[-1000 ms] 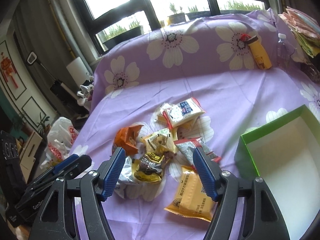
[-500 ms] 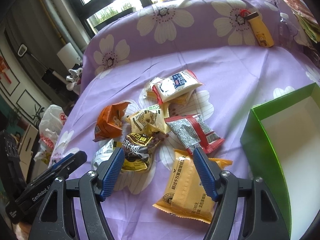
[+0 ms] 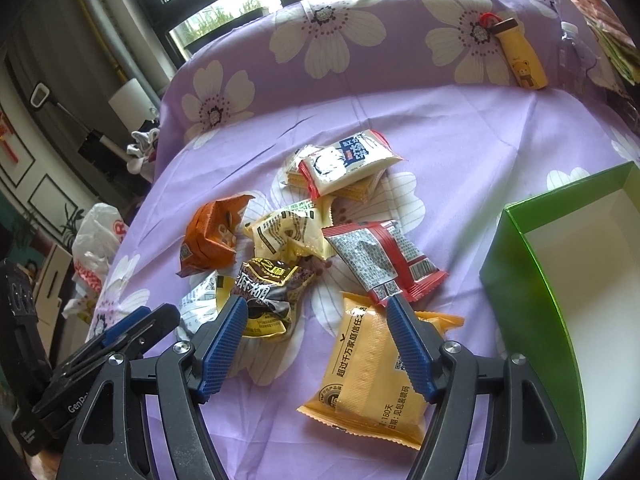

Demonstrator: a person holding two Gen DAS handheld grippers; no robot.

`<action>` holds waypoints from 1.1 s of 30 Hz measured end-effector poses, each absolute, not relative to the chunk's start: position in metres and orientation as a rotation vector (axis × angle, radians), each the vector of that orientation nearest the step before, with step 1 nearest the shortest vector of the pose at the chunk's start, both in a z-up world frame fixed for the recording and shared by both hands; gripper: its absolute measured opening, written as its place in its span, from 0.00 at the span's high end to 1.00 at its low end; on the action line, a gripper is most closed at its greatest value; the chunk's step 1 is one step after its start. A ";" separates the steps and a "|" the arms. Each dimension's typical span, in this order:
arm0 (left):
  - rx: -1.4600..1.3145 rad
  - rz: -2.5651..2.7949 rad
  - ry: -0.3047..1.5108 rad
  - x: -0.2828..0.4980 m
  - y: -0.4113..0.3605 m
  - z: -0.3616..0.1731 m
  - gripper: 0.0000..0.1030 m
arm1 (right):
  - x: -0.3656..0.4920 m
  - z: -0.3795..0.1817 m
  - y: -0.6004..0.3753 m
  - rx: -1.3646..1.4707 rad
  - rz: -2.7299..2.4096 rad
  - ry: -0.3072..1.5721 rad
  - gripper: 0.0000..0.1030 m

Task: Organize snacks
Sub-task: 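Close the right gripper on the yellow cake packet and lift it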

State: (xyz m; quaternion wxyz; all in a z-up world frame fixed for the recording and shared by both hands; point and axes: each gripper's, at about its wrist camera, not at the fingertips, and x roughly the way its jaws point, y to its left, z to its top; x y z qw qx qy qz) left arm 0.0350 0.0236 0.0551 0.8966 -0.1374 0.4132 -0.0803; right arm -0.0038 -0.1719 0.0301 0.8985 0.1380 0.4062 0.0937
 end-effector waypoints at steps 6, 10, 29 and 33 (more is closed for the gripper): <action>-0.270 -0.167 0.871 0.036 0.021 0.052 0.29 | -0.002 0.028 -0.171 0.289 0.200 0.844 0.25; -0.265 -0.173 0.873 0.035 0.019 0.052 0.28 | -0.002 0.027 -0.171 0.293 0.206 0.848 0.23; -0.255 -0.229 0.909 0.036 0.000 0.043 0.26 | 0.002 0.023 -0.183 0.362 0.226 0.865 0.18; -0.236 -0.257 0.885 0.031 -0.007 0.049 0.27 | -0.002 0.024 -0.191 0.347 0.154 0.897 0.18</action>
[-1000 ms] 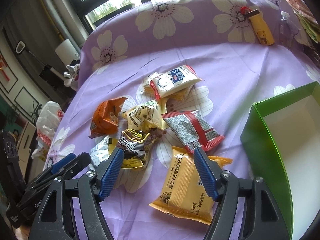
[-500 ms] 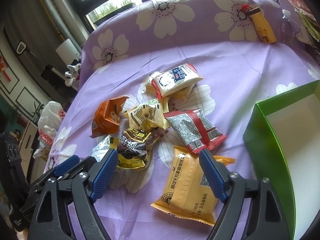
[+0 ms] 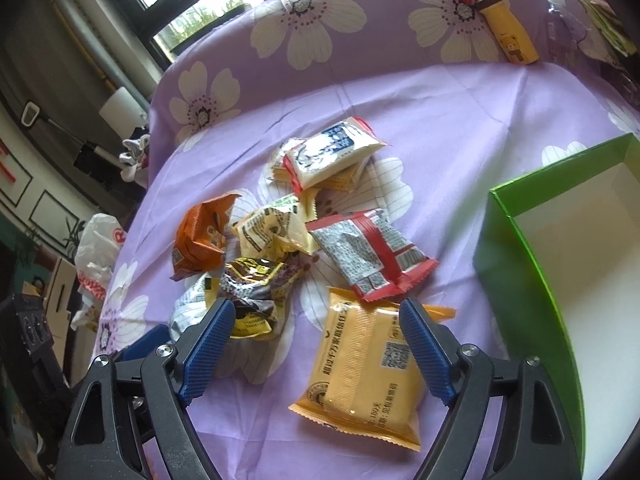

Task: Organize snacks
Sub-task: 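Close the right gripper on the yellow cake packet and lift it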

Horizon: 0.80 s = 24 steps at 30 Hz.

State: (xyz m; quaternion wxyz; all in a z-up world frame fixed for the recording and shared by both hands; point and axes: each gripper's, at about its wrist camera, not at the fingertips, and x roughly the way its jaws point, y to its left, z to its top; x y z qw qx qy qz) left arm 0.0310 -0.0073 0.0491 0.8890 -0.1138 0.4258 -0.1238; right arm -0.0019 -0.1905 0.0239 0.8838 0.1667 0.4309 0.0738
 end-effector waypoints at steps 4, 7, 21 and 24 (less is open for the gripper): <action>-0.241 -0.290 0.880 0.027 -0.013 0.052 0.28 | -0.010 0.021 -0.201 0.398 0.137 0.939 0.18; -0.236 -0.337 0.874 0.022 -0.021 0.055 0.28 | -0.011 0.008 -0.206 0.449 0.129 1.002 0.18; -0.254 -0.423 0.948 0.021 -0.036 0.045 0.33 | -0.016 -0.011 -0.194 0.342 0.102 1.019 0.46; -0.274 -0.431 0.953 0.021 -0.033 0.046 0.33 | -0.026 -0.013 -0.195 0.390 0.175 1.042 0.46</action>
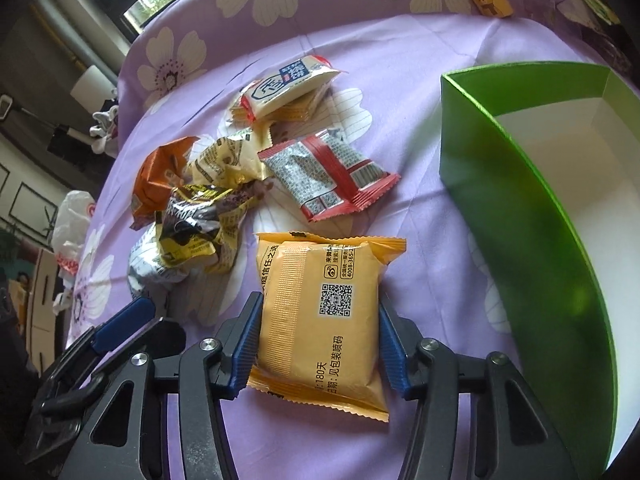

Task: Organize snacks
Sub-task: 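Close the right gripper on the yellow cake packet and lift it, then carry the yellow cake packet with the right gripper over the green box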

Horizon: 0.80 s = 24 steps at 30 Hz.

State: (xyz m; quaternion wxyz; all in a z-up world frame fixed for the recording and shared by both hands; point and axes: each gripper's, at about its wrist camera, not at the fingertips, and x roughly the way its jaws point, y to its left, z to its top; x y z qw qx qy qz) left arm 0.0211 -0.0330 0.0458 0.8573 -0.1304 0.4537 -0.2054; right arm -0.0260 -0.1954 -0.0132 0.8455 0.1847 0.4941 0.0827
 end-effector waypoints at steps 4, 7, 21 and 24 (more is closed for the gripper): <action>-0.278 -0.448 0.957 0.019 -0.034 0.047 0.32 | -0.039 -0.016 -0.193 0.417 0.209 1.048 0.46; -0.268 -0.458 0.965 0.017 -0.037 0.047 0.32 | -0.040 -0.013 -0.196 0.423 0.203 1.052 0.45; -0.247 -0.619 1.063 0.004 -0.077 0.023 0.44 | -0.038 -0.020 -0.214 0.551 0.262 1.070 0.45; -0.269 -0.643 1.068 0.003 -0.080 0.021 0.54 | -0.038 -0.023 -0.209 0.548 0.282 1.069 0.45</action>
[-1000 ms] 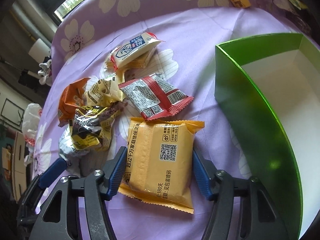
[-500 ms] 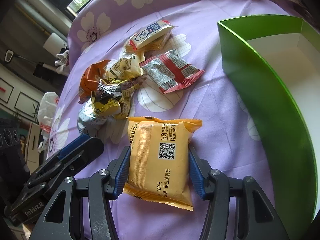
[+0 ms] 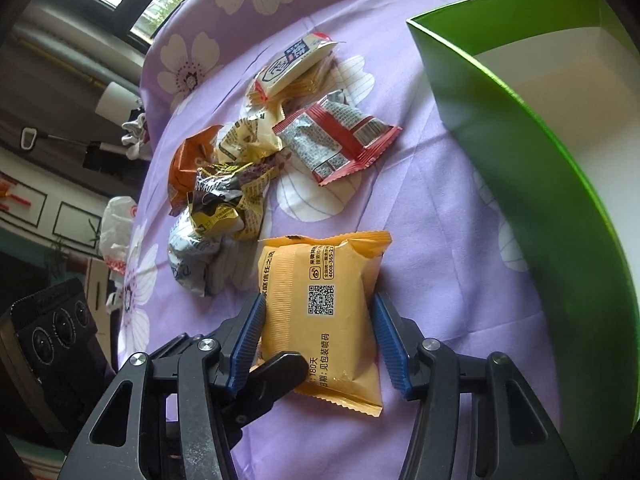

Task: Organize snacks
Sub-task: 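Carry the yellow cake packet with the right gripper over the green box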

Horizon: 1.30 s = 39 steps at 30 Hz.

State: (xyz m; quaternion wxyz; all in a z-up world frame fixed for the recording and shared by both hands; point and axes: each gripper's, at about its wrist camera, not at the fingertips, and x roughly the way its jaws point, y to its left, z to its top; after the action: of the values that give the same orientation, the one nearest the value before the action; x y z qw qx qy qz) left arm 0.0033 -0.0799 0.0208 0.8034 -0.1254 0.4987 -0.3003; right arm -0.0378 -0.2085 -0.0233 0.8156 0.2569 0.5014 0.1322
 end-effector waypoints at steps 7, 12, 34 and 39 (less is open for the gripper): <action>-0.269 -0.628 1.031 -0.001 -0.080 0.031 0.59 | -0.041 -0.017 -0.204 0.530 0.264 1.051 0.47; -0.256 -0.631 0.942 -0.009 -0.086 0.055 0.59 | -0.051 0.007 -0.210 0.510 0.271 0.972 0.47; -0.181 -0.793 0.813 -0.015 -0.204 0.120 0.61 | -0.106 0.068 -0.325 0.607 0.132 0.680 0.47; -0.176 -0.831 0.836 -0.013 -0.234 0.117 0.61 | -0.116 0.065 -0.352 0.644 0.055 0.663 0.47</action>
State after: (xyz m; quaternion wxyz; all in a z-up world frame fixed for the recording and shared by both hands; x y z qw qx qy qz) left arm -0.0127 -0.2343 0.1169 0.8276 -0.0829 0.3936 -0.3915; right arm -0.1157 -0.3523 0.0650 0.8948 0.3106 0.3196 0.0267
